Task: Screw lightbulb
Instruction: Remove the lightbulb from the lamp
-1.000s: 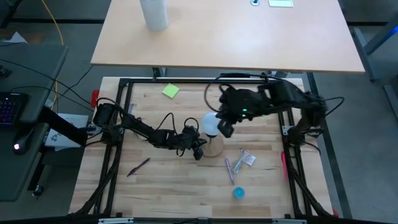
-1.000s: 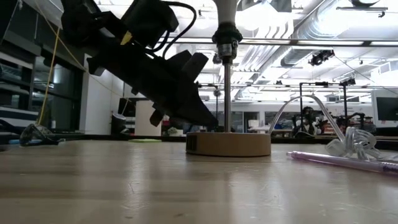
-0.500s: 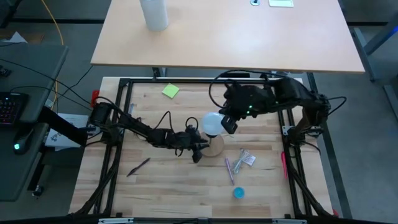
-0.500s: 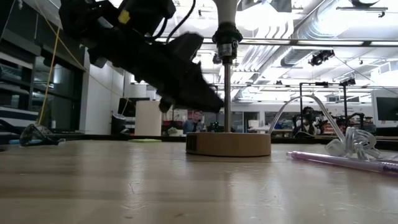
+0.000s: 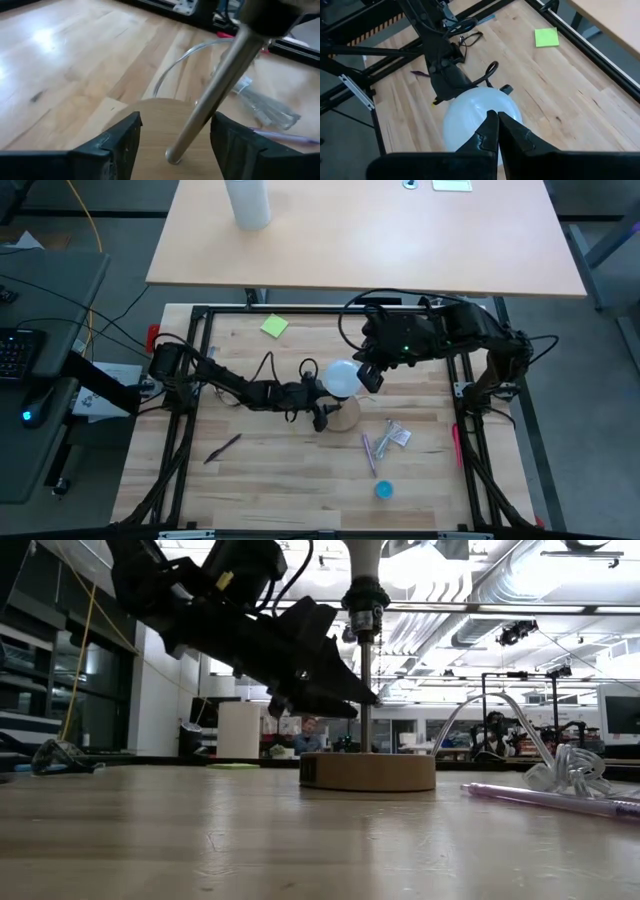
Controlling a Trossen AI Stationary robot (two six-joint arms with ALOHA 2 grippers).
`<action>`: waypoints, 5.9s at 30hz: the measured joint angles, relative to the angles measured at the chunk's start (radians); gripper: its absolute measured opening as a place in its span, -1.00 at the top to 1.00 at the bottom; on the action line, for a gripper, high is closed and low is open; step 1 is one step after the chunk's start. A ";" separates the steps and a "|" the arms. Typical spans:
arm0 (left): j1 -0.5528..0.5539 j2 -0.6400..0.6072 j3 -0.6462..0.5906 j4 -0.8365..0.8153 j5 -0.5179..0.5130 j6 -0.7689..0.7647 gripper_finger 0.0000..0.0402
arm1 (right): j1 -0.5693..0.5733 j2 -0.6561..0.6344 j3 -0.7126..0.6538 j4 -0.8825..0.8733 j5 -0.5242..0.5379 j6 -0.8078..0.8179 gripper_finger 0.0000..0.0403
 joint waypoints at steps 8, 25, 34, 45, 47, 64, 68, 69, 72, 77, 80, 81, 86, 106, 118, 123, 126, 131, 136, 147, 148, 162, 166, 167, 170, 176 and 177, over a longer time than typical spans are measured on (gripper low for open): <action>0.000 0.000 0.000 0.035 0.016 0.055 0.06 | 0.000 0.000 0.000 0.010 0.000 0.000 1.00; -0.018 0.100 0.158 -0.040 0.049 0.034 0.91 | 0.000 0.000 0.000 0.047 0.002 0.011 1.00; -0.017 0.092 0.159 -0.132 0.037 0.042 0.90 | -0.019 0.050 -0.001 -0.101 -0.163 0.141 1.00; -0.032 0.124 0.157 -0.142 -0.019 0.075 0.90 | -0.026 0.102 0.001 -0.106 -0.207 0.164 1.00; -0.032 0.131 0.159 -0.134 -0.020 0.070 0.90 | -0.026 0.102 0.001 -0.121 -0.208 0.174 1.00; -0.047 0.137 0.154 -0.096 0.030 0.067 0.90 | -0.029 0.100 -0.040 -0.121 -0.266 -0.469 1.00; -0.055 0.137 0.154 -0.096 0.029 0.059 0.90 | -0.029 0.100 -0.041 -0.120 -0.243 -0.784 1.00; -0.057 0.137 0.154 -0.095 0.028 0.056 0.90 | -0.028 0.101 -0.042 -0.114 -0.222 -0.854 1.00; -0.061 0.137 0.155 -0.091 0.007 0.033 0.90 | -0.026 0.097 -0.035 -0.077 -0.141 -0.947 1.00; -0.061 0.137 0.155 -0.088 -0.019 0.014 0.90 | -0.030 0.063 -0.010 -0.049 -0.105 -0.910 1.00; -0.062 0.138 0.154 -0.068 -0.007 0.008 0.81 | -0.025 0.028 -0.002 -0.055 -0.098 -0.864 1.00; -0.063 0.140 0.154 -0.053 -0.001 0.001 0.75 | -0.023 0.023 -0.002 -0.055 -0.098 -0.850 1.00; -0.065 0.149 0.147 -0.093 0.008 -0.012 0.40 | -0.013 0.017 -0.003 -0.052 -0.101 -0.810 1.00; -0.062 -0.119 0.152 -0.625 0.023 0.127 -0.14 | -0.008 -0.048 -0.001 -0.106 -0.098 -0.701 1.00; -0.040 -0.426 0.153 -0.885 -0.158 0.189 0.01 | 0.116 -0.178 -0.088 -0.129 -0.112 -0.381 1.00; 0.045 -0.551 0.155 -0.823 -0.182 0.228 0.57 | 0.291 -0.248 -0.309 -0.091 0.011 -0.146 1.00; 0.108 -0.572 0.155 -0.743 -0.126 0.237 0.92 | 0.378 -0.283 -0.484 0.087 0.075 -0.052 1.00; 0.171 -0.534 0.213 -0.683 0.016 0.256 0.99 | 0.401 -0.296 -0.715 0.491 0.163 -0.054 1.00; 0.178 -0.461 0.323 -0.651 0.133 0.359 1.00 | 0.374 -0.282 -0.842 0.723 0.232 -0.080 1.00; 0.168 -0.335 0.422 -0.645 0.269 0.387 1.00 | 0.369 -0.283 -0.875 0.760 0.363 -0.078 1.00; 0.164 -0.335 0.422 -0.646 0.274 0.386 1.00 | 0.369 -0.283 -0.875 0.751 0.366 -0.076 1.00; 0.084 -0.381 0.422 -0.715 0.255 0.295 1.00 | 0.351 -0.288 -0.873 0.658 0.396 -0.045 1.00; 0.064 -0.392 0.421 -0.745 0.251 0.259 1.00 | 0.346 -0.289 -0.873 0.633 0.397 -0.051 1.00; 0.060 -0.394 0.418 -0.744 0.250 0.249 1.00 | 0.343 -0.289 -0.872 0.627 0.397 -0.051 1.00; 0.048 -0.406 0.416 -0.764 0.239 0.227 1.00 | 0.333 -0.289 -0.872 0.603 0.403 -0.052 1.00; 0.011 -0.439 0.415 -0.821 0.211 0.201 1.00 | 0.322 -0.294 -0.875 0.536 0.448 -0.052 1.00; 0.000 -0.443 0.415 -0.830 0.217 0.196 1.00 | 0.318 -0.294 -0.876 0.521 0.462 -0.048 1.00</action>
